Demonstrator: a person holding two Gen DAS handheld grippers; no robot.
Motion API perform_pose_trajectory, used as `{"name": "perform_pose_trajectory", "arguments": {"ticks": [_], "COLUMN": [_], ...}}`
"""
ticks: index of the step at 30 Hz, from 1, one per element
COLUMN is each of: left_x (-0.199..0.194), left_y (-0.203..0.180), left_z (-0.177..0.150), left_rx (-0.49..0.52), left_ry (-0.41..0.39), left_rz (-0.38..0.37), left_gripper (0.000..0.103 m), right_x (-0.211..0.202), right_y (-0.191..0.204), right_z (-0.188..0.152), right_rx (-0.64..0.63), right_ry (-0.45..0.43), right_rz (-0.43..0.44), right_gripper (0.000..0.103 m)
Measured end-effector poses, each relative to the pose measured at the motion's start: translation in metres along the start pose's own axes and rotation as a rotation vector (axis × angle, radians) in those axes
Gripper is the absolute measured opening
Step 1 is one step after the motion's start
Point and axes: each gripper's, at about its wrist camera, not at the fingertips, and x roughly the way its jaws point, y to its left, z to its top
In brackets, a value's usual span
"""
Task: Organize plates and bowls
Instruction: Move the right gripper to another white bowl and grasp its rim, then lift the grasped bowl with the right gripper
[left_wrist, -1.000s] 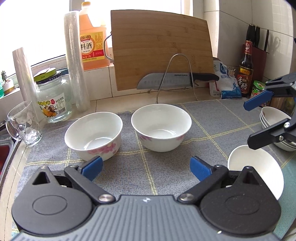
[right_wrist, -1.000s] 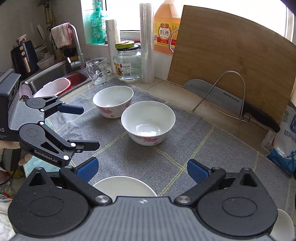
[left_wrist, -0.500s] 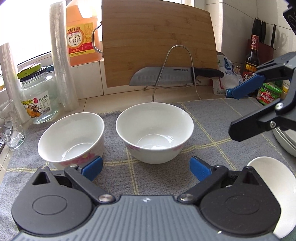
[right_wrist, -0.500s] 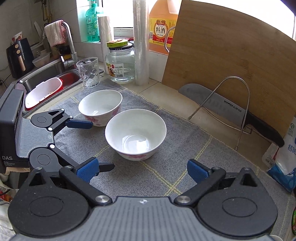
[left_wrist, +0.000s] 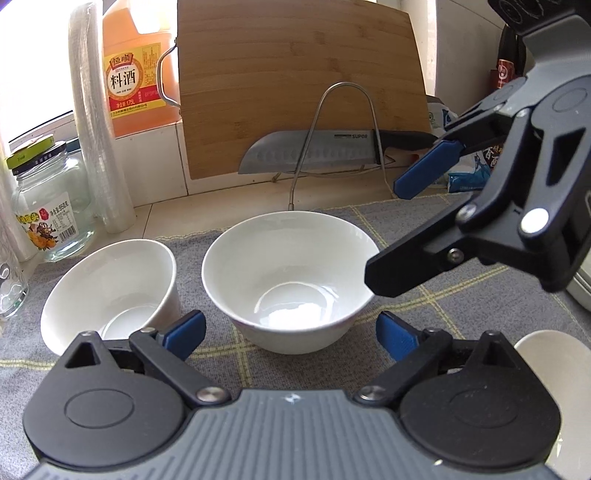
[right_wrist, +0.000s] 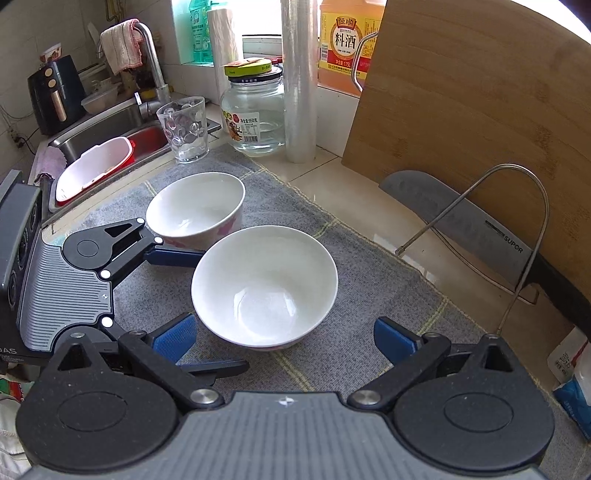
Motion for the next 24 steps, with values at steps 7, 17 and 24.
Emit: {"name": "perform_pose_trajectory", "arguments": {"ticks": [7, 17, 24], "left_x": [0.003, 0.006, 0.005], "left_y": [0.002, 0.004, 0.005], "left_z": [0.003, 0.005, 0.005], "left_rx": [0.005, -0.002, 0.006], "left_ry": [-0.002, -0.001, -0.004], "left_rz": [-0.003, -0.012, -0.017], "left_gripper": [0.097, 0.089, 0.088], "right_x": [0.026, 0.054, 0.060], "right_y": [-0.007, -0.019, -0.021], "right_z": [0.016, 0.023, 0.027], "right_rx": [-0.031, -0.021, -0.014], "right_ry": [0.024, 0.062, 0.065], "right_rz": [0.054, 0.096, 0.123], "right_gripper": [0.102, 0.088, 0.078]}}
